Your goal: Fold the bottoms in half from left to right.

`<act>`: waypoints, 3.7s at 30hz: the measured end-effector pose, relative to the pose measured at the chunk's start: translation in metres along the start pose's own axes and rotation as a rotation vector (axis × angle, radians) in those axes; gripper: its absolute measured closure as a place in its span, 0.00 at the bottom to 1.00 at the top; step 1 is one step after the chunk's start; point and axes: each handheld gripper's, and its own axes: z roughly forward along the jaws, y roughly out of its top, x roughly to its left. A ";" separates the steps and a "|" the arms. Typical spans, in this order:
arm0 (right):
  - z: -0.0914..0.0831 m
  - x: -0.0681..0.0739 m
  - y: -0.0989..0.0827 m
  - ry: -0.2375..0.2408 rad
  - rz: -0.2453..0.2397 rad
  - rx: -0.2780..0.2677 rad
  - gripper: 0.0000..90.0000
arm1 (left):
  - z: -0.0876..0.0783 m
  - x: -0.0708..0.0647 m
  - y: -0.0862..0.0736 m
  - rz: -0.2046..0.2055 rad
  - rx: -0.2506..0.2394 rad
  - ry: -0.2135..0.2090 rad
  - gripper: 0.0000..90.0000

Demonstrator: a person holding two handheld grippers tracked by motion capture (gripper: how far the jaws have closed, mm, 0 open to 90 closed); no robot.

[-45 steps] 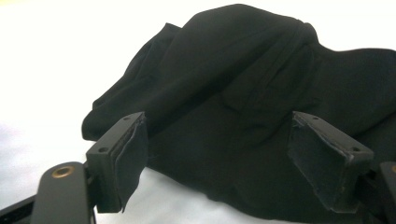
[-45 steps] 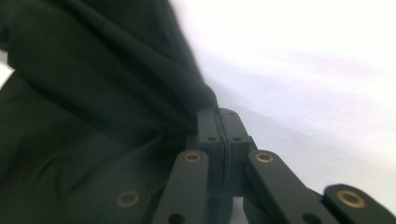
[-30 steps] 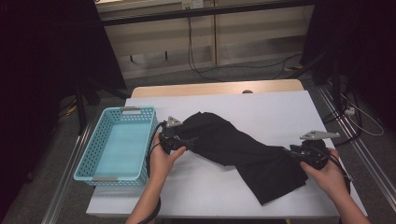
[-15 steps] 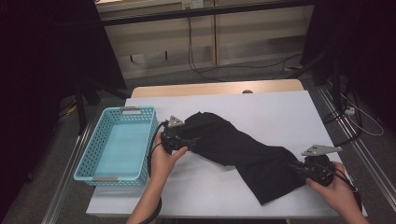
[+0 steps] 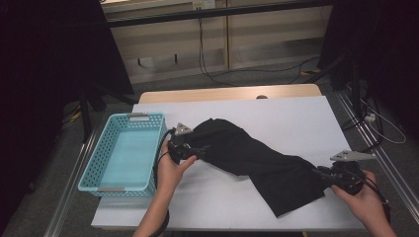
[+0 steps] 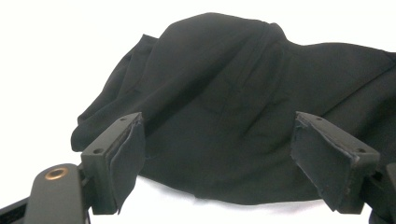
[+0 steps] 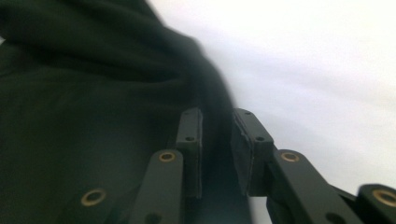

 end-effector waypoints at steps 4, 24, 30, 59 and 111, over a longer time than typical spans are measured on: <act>0.009 0.006 -0.003 -0.016 -0.030 0.045 0.82 | 0.000 0.000 0.000 0.010 0.001 0.004 0.21; 0.006 -0.007 0.008 0.013 -0.039 -0.016 1.00 | 0.002 -0.004 0.001 0.021 0.008 -0.001 0.20; 0.014 -0.011 0.015 -0.073 -0.087 -0.020 1.00 | 0.003 -0.004 0.000 0.015 0.013 -0.005 0.20; 0.004 -0.019 0.003 -0.044 -0.022 0.010 1.00 | 0.004 -0.006 0.000 0.020 0.016 -0.017 0.20; 0.060 0.107 0.034 0.208 -0.310 0.025 0.96 | -0.001 -0.012 -0.004 0.025 0.029 -0.033 0.17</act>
